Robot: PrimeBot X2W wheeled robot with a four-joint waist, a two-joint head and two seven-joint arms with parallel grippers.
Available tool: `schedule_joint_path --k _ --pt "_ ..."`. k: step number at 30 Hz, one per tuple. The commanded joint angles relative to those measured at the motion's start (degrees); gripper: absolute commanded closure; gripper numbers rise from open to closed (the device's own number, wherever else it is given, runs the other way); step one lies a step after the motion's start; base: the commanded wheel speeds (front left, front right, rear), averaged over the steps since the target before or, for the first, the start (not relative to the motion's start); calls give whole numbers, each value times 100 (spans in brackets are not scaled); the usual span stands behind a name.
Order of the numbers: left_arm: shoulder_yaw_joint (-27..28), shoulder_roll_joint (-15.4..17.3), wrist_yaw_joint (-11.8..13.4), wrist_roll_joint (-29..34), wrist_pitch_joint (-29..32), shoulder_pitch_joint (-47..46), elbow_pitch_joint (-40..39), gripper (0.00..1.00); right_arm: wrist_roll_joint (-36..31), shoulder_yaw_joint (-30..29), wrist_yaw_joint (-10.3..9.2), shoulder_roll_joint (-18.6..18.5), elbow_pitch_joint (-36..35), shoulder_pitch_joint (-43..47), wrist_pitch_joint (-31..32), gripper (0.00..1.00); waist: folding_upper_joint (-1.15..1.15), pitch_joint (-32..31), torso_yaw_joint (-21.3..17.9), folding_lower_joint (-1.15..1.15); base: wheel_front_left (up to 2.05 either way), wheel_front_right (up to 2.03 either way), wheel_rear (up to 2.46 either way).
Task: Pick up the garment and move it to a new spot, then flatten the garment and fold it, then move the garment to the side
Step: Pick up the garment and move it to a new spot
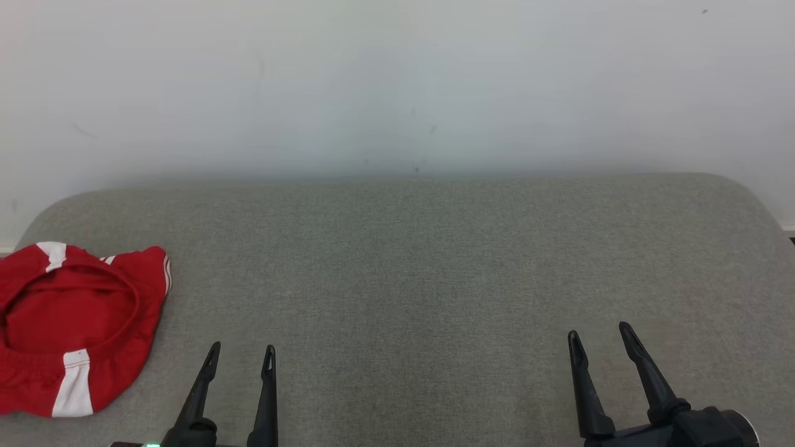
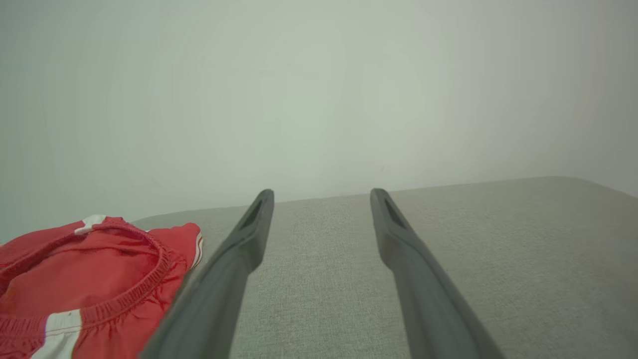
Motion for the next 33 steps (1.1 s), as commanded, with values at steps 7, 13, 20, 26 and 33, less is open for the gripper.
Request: schedule_joint_path --k 7,13,20,26,33 --pt "3 5 83 29 -15 -47 6 0 43 50 -12 6 15 61 -4 0 0 25 481 -1 0 0 0" --pt "20 4 109 44 -15 -22 -34 0 71 79 -12 5 26 50 -4 0 0 40 887 -1 0 0 0" --pt "75 4 94 59 -15 13 -32 0 89 148 -12 5 54 18 -5 0 0 52 1206 -1 0 0 0" --pt "93 4 79 51 -15 2 -33 0 127 159 -12 5 72 35 -4 0 0 60 1444 -1 0 0 0" --pt "104 4 89 43 -15 23 -25 0 152 163 -12 6 23 50 -5 0 0 56 1640 -1 0 0 0"
